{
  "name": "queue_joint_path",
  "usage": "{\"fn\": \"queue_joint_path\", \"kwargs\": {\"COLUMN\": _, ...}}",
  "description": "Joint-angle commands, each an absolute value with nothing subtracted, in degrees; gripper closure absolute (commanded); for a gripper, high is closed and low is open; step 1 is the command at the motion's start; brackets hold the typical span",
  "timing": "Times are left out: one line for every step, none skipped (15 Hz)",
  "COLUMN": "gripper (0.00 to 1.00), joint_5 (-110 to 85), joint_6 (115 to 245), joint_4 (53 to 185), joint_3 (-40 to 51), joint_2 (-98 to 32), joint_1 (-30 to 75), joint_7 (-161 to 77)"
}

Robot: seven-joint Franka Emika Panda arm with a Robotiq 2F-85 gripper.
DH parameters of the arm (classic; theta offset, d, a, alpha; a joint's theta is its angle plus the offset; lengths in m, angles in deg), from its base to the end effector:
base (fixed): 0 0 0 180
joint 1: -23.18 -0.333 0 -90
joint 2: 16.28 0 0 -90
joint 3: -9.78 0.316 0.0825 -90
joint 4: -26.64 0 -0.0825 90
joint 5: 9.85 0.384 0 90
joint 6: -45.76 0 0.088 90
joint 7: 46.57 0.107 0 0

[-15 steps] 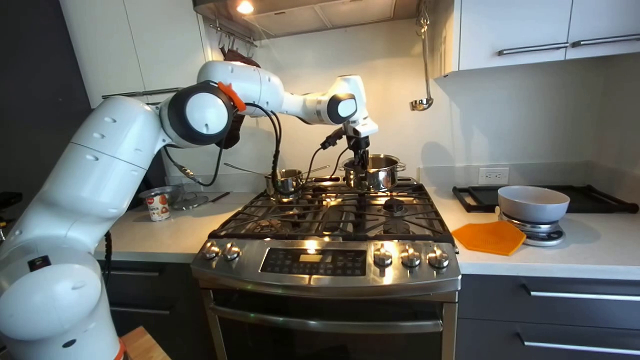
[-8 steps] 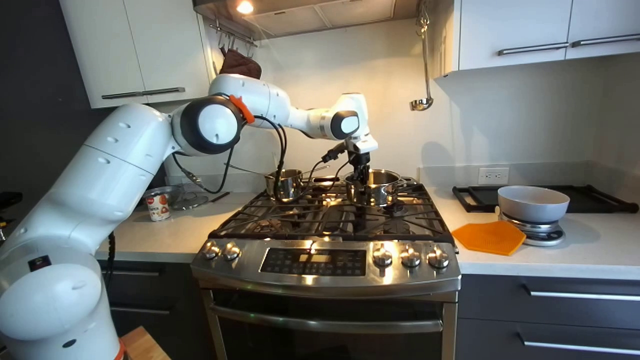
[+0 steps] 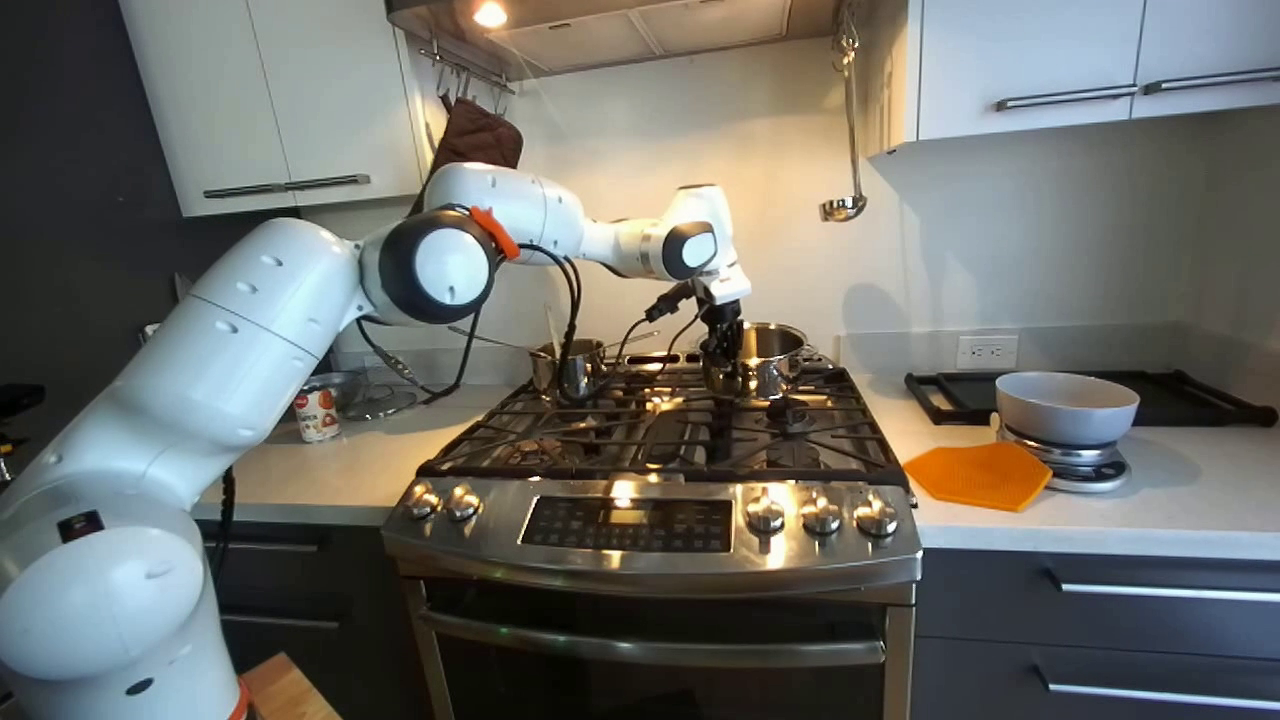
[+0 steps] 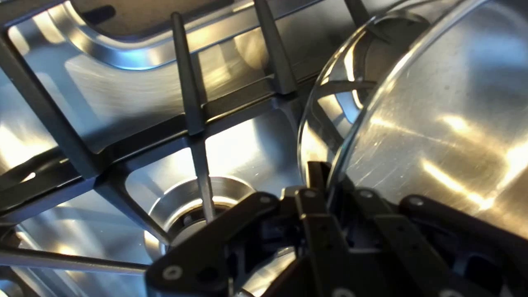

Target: Move the pot to the right-front stove plate

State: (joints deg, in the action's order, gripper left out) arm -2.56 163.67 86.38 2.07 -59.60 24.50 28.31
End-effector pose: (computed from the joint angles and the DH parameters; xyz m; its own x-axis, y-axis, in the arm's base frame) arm 0.7778 -0.0796 0.4220 0.1051 -0.9938 0.0374 -0.9590 -0.1112 -0.2606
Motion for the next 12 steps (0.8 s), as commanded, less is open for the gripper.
{"fn": "queue_joint_path", "kwargs": {"gripper": 0.98, "joint_5": -2.62, "joint_6": 166.3, "joint_4": 78.31, "joint_3": 2.21, "joint_2": -63.68, "joint_1": 24.76, "joint_7": 32.08}}
{"fn": "queue_joint_path", "kwargs": {"gripper": 0.98, "joint_5": -2.27, "joint_6": 166.91, "joint_4": 77.43, "joint_3": 1.6, "joint_2": -64.51, "joint_1": 24.39, "joint_7": 32.63}}
{"fn": "queue_joint_path", "kwargs": {"gripper": 0.98, "joint_5": -2.46, "joint_6": 167.63, "joint_4": 76.41, "joint_3": 1.4, "joint_2": -65.39, "joint_1": 24.33, "joint_7": 33.4}}
{"fn": "queue_joint_path", "kwargs": {"gripper": 0.98, "joint_5": -2.54, "joint_6": 167.88, "joint_4": 75.44, "joint_3": 1.3, "joint_2": -66.21, "joint_1": 24.34, "joint_7": 34.03}}
{"fn": "queue_joint_path", "kwargs": {"gripper": 0.98, "joint_5": -2.7, "joint_6": 168.51, "joint_4": 74.49, "joint_3": 1.12, "joint_2": -67.04, "joint_1": 24.31, "joint_7": 34.6}}
{"fn": "queue_joint_path", "kwargs": {"gripper": 0.98, "joint_5": -2.76, "joint_6": 168.7, "joint_4": 73.59, "joint_3": 0.99, "joint_2": -67.86, "joint_1": 24.34, "joint_7": 35.15}}
{"fn": "queue_joint_path", "kwargs": {"gripper": 0.98, "joint_5": -2.74, "joint_6": 168.85, "joint_4": 72.74, "joint_3": 0.87, "joint_2": -68.66, "joint_1": 24.39, "joint_7": 35.7}}
{"fn": "queue_joint_path", "kwargs": {"gripper": 0.98, "joint_5": -2.84, "joint_6": 168.97, "joint_4": 72.0, "joint_3": 0.7, "joint_2": -69.3, "joint_1": 24.4, "joint_7": 36.11}}
{"fn": "queue_joint_path", "kwargs": {"gripper": 0.98, "joint_5": -2.9, "joint_6": 169.34, "joint_4": 71.28, "joint_3": 0.49, "joint_2": -69.97, "joint_1": 24.4, "joint_7": 36.49}}
{"fn": "queue_joint_path", "kwargs": {"gripper": 0.98, "joint_5": -2.89, "joint_6": 169.7, "joint_4": 70.5, "joint_3": 0.28, "joint_2": -70.68, "joint_1": 24.42, "joint_7": 36.97}}
{"fn": "queue_joint_path", "kwargs": {"gripper": 0.98, "joint_5": -2.86, "joint_6": 169.61, "joint_4": 69.88, "joint_3": 0.14, "joint_2": -71.21, "joint_1": 24.46, "joint_7": 37.25}}
{"fn": "queue_joint_path", "kwargs": {"gripper": 0.98, "joint_5": -2.88, "joint_6": 169.49, "joint_4": 69.23, "joint_3": -0.04, "joint_2": -71.72, "joint_1": 24.49, "joint_7": 37.61}}
